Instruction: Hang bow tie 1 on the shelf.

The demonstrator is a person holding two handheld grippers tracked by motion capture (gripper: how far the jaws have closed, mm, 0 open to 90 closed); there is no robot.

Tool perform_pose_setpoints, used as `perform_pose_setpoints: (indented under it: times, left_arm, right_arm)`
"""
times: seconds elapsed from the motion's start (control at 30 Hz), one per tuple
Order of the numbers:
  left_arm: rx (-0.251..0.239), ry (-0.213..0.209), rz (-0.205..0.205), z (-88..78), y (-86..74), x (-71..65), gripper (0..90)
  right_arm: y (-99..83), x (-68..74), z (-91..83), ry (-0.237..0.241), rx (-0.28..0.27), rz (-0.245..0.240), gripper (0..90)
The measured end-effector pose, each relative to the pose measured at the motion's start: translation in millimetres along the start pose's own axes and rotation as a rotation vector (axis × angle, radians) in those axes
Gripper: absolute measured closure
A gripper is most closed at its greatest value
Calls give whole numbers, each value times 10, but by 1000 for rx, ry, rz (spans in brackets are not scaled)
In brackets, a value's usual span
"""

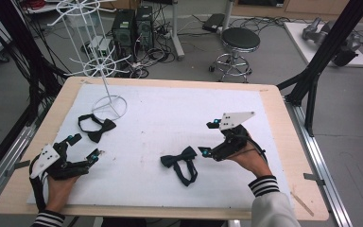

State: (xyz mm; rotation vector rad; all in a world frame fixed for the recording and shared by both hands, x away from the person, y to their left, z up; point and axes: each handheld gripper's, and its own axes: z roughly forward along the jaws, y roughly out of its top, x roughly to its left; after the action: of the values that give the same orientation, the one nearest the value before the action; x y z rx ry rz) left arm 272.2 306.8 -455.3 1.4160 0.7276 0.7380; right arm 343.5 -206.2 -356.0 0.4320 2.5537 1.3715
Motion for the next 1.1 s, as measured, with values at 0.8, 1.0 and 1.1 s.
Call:
perform_pose_setpoints:
  times: [0.8, 1.0, 1.1]
  left_arm:
    - [-2, 1, -3, 1, 0, 1, 95]
    - [-2, 1, -3, 1, 0, 1, 95]
    - [-2, 1, -3, 1, 0, 1, 95]
  right_arm:
    - [38, -37, 535, 104, 267, -97, 81]
    - [7, -39, 612, 100, 317, -118, 82]
    - [-10, -23, 694, 104, 357, -139, 83]
